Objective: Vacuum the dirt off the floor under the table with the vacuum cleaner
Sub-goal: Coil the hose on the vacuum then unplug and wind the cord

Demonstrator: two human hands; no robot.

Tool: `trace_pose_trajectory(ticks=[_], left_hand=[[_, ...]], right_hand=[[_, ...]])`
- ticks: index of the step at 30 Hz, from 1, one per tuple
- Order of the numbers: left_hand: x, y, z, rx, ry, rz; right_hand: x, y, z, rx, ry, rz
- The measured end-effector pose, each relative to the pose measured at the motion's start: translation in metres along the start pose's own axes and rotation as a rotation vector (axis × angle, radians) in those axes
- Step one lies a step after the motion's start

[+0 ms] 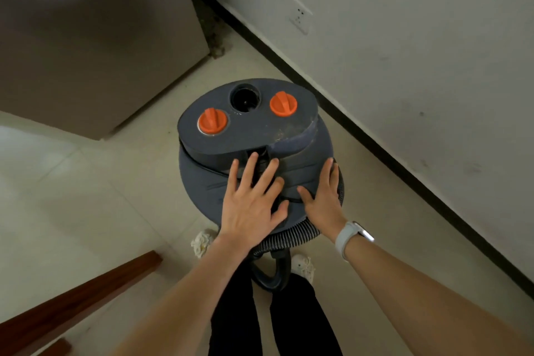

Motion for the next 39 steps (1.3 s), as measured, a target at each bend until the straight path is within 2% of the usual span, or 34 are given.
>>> trace_pose_trajectory(ticks=[7, 23, 35, 39], left_hand=[[0.006, 0.0, -0.055, 0.065, -0.041, -0.029], [0.036, 0.043, -0.204, 0.501, -0.111, 0.003], [0.043, 0.119, -0.314, 0.915, -0.044, 0.078], [0.044, 0.138, -0.352, 1.168, -0.01, 0.062]], right_hand=[[-0.027, -0.024, -0.046, 0.075, 0.028, -0.067], [-0.145, -0.074, -0.195, 0.327, 0.332, -0.367], [-0.277, -0.061, -0.301, 0.48, 0.531, -0.607], [-0.324, -0.057, -0.335, 0.574, 0.561, -0.686]])
Point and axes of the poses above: each hand's wrist, its own y-axis away from the middle knuckle, its own x-axis out of the back of the hand, z = x × y, the point moved 3 cm from there along -y, towards the middle knuckle, and after that the axes turned 5 degrees about x, right-handed, at the moved point
